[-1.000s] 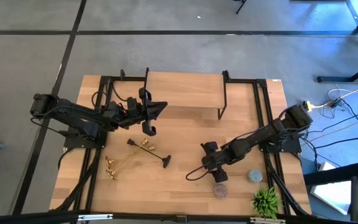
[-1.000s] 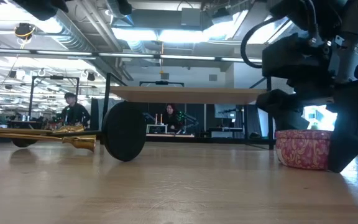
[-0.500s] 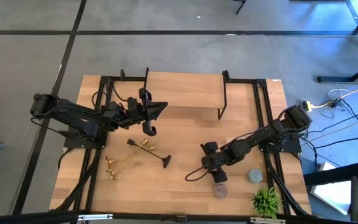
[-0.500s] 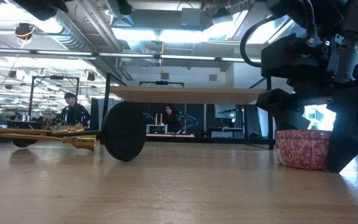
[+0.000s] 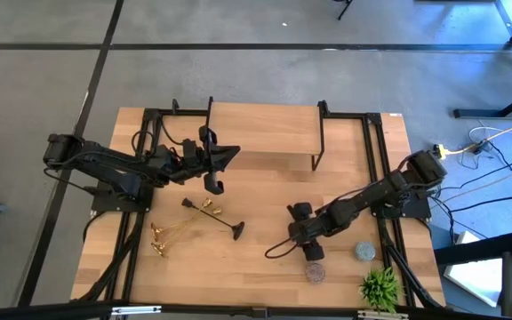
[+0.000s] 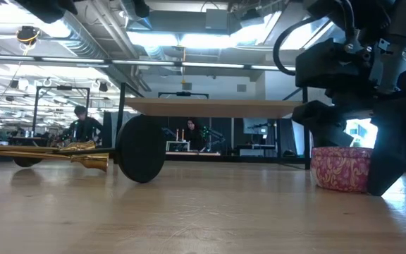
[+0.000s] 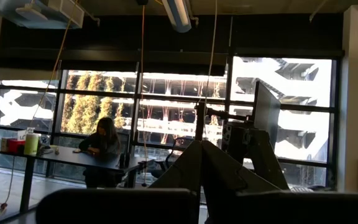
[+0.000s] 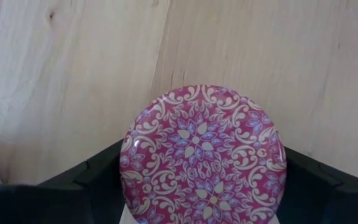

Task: Pick & Place candle stick holders
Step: Put the pink scented candle on the shelf

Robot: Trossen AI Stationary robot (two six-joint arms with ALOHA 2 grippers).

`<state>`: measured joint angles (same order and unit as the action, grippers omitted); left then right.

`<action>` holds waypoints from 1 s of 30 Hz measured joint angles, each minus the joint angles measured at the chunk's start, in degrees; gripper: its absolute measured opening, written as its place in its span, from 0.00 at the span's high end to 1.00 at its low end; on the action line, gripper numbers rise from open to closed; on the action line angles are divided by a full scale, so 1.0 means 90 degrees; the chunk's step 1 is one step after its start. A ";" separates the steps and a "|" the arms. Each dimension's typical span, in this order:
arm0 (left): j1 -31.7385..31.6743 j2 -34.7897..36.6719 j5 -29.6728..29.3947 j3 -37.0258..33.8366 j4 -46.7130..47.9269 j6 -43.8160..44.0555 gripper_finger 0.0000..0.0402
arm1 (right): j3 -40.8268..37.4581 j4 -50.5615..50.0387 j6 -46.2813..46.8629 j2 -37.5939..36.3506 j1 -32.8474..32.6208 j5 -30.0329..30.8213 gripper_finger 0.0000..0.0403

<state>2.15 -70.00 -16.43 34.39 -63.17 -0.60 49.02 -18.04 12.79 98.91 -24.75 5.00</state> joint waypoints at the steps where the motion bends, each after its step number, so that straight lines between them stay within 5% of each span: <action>1: 0.0000 -0.0001 0.0000 0.0000 0.0002 0.0000 0.99 | -0.0009 -0.0067 0.0008 -0.0051 0.0000 0.0116 0.24; 14: 0.0000 -0.0001 -0.0024 0.0000 0.0043 -0.0005 0.99 | 0.0473 -0.0913 0.0480 -0.0539 0.0105 0.0660 0.24; 30: 0.0000 -0.0002 -0.0024 0.0000 0.0045 0.0041 0.99 | 0.2584 -0.3289 0.0188 -0.0561 0.0185 0.2068 0.24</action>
<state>2.15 -70.02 -16.64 34.39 -62.77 -0.23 72.27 -47.64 14.48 93.86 -23.09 23.61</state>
